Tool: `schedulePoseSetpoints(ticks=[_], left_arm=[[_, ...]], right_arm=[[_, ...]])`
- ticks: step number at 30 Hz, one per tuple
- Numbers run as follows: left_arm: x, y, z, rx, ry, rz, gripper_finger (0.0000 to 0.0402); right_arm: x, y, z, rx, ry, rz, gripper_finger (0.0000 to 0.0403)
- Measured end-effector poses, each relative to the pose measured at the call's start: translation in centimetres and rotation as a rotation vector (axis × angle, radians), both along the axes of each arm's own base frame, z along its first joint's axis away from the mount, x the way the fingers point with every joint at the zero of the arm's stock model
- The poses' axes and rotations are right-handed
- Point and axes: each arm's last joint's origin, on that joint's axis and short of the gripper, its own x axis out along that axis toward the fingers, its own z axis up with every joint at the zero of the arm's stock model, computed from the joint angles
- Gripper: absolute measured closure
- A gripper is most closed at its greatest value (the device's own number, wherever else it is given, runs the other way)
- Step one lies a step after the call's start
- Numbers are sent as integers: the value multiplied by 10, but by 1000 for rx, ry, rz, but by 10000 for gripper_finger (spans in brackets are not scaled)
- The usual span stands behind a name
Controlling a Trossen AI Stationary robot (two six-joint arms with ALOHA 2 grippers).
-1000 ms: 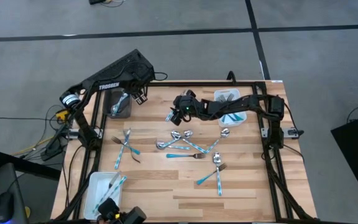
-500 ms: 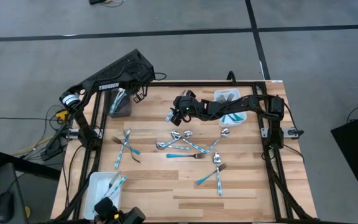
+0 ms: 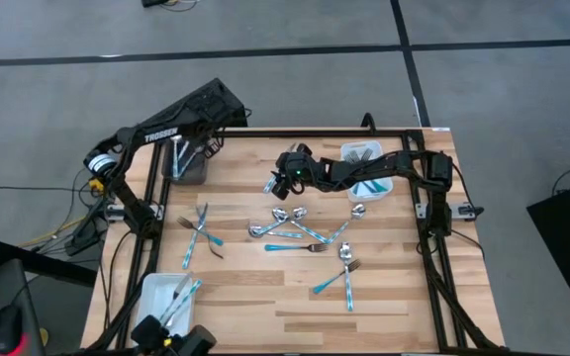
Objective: Sort silverware by color (type)
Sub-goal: Put the light blue spoon into the black bin, then put the blue light table knife into the bottom white bin
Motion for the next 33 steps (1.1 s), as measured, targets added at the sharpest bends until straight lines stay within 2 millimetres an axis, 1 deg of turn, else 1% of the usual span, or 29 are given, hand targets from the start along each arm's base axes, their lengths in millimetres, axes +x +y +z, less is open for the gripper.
schedulePoseSetpoints(ticks=[3, 8, 11, 14, 17, 20, 24, 26, 29, 33], left_arm=[[-3, 1, -1, -41, -46, 19, 309], [-2, 0, -1, -5, -28, 36, 296], [6, -6, -1, -5, -38, 8, 293], [22, -17, -1, -29, -84, -57, 292], [41, -30, -4, -46, -146, -156, 292], [58, -45, -10, -63, -235, -274, 291], [75, -62, -15, -105, -472, -426, 291], [80, -72, -17, -145, -575, -452, 291], [84, -93, -18, -180, -636, -464, 291], [82, -134, -20, -191, -638, -477, 291]], right_arm=[[0, 2, 0, 8, -4, -1, 191], [2, 10, -1, 12, 6, 19, 191], [3, 18, -2, 14, 14, 36, 191], [4, 25, -2, 3, 25, 34, 191], [1, 32, -1, -2, 67, 26, 191], [-7, 39, 5, 13, 123, -1, 191], [-19, 48, 12, 47, 204, -7, 191], [-24, 51, 16, 52, 237, -2, 191], [-37, 57, 17, 62, 239, 1, 191], [-69, 61, 7, 111, 192, -31, 191]])
